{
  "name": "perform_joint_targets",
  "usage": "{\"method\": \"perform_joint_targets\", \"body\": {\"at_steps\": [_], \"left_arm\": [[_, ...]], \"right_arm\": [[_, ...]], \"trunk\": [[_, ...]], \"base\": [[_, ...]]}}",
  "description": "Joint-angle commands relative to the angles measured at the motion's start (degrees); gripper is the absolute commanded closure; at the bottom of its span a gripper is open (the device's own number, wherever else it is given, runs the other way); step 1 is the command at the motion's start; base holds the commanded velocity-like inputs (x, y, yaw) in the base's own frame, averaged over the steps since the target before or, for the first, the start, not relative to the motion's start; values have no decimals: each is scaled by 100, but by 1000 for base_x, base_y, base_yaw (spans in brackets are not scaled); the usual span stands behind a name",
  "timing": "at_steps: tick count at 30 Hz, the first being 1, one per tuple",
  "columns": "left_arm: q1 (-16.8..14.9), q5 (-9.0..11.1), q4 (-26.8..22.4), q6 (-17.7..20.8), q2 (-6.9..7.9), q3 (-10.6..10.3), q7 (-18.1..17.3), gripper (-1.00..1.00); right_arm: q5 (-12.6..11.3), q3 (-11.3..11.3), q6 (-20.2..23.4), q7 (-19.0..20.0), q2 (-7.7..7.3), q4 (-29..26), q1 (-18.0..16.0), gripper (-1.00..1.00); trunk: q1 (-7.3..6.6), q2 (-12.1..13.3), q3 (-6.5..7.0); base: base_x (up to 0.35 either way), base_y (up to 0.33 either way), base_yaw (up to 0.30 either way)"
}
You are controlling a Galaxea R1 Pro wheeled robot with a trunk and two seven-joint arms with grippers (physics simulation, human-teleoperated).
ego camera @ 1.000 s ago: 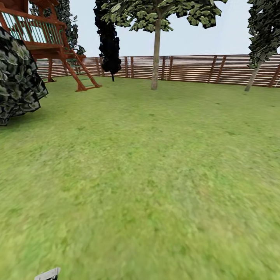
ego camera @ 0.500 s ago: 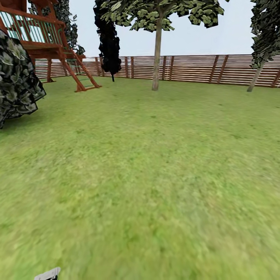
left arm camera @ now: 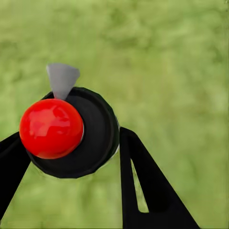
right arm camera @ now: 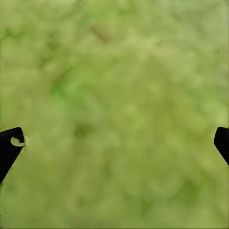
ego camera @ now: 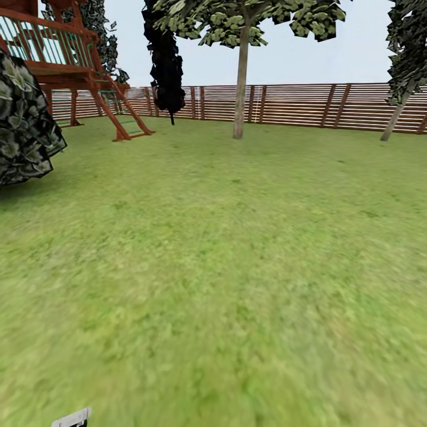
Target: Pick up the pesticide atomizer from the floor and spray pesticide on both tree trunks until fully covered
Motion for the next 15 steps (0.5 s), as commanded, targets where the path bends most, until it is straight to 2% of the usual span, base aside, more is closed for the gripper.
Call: {"method": "perform_joint_targets", "body": {"at_steps": [1,15], "left_arm": [[-3,28,5,-14,-1,18,-30,100],[-3,28,5,-14,-1,18,-30,100]], "right_arm": [[15,-48,-8,32,2,-8,0,-100],[16,-48,-10,32,2,-8,0,-100]], "trunk": [[3,-2,-5],[3,-2,-5]], "base": [[335,80,0],[335,80,0]]}}
